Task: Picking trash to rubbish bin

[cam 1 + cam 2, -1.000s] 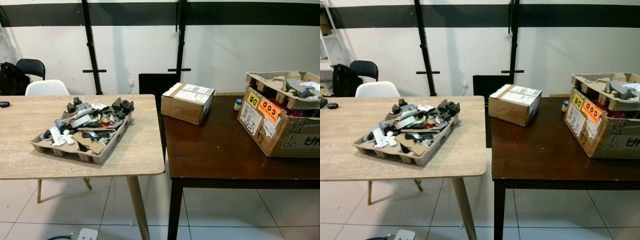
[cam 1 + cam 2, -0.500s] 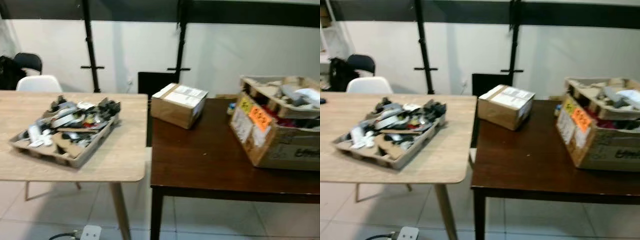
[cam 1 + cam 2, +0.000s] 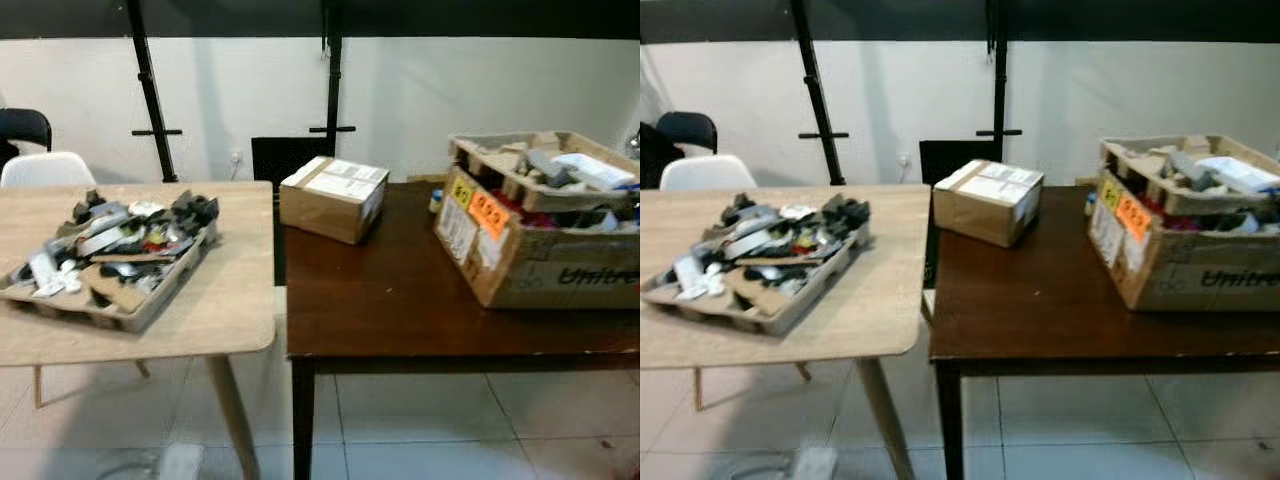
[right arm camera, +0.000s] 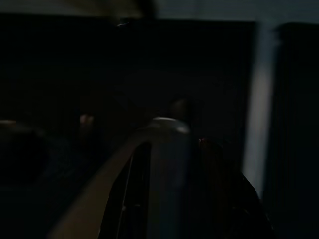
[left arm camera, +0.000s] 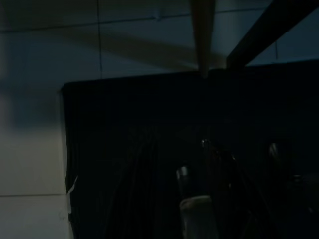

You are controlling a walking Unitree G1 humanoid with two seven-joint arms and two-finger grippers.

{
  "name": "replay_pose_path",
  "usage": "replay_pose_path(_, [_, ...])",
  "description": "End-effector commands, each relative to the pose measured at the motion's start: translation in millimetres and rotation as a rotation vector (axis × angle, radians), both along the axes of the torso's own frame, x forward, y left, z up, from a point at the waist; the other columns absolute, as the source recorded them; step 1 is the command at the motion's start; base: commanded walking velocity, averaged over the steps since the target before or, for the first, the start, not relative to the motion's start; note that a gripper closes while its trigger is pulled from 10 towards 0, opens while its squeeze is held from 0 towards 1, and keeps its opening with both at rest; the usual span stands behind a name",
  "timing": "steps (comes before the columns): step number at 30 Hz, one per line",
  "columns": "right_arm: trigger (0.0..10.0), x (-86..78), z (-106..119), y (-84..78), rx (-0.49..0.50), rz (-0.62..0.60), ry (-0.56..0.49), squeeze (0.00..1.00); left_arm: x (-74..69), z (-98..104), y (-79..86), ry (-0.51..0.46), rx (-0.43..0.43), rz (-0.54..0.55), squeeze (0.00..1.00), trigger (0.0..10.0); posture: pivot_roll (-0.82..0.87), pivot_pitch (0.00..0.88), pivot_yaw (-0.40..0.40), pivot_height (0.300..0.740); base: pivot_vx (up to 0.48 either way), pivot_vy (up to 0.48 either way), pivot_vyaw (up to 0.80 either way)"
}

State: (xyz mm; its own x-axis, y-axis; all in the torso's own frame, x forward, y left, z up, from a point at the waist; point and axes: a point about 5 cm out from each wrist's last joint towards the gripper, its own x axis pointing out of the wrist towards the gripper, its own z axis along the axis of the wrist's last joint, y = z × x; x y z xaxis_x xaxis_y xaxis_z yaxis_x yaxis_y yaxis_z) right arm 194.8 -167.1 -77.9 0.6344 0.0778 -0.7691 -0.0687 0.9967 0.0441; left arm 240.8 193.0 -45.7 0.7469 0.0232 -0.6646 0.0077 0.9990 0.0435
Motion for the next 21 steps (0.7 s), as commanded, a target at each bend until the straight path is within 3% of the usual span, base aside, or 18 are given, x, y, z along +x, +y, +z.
replay_pose_path(1, [10.0,-2.2,-0.7,-7.7,-0.021,-0.006,0.012,0.00,-5.6,-4.0,1.2,0.025,0.023,-0.014,0.00,10.0,-0.06,0.134,-0.002,0.740,0.000,0.000,0.00])
replay_pose_path(21, [10.0,-7.3,-3.1,-10.0,-0.026,-0.014,0.026,0.00,-8.3,-6.2,-0.8,0.041,0.044,-0.060,0.00,10.0,-0.06,0.127,0.003,0.740,0.000,0.000,0.00])
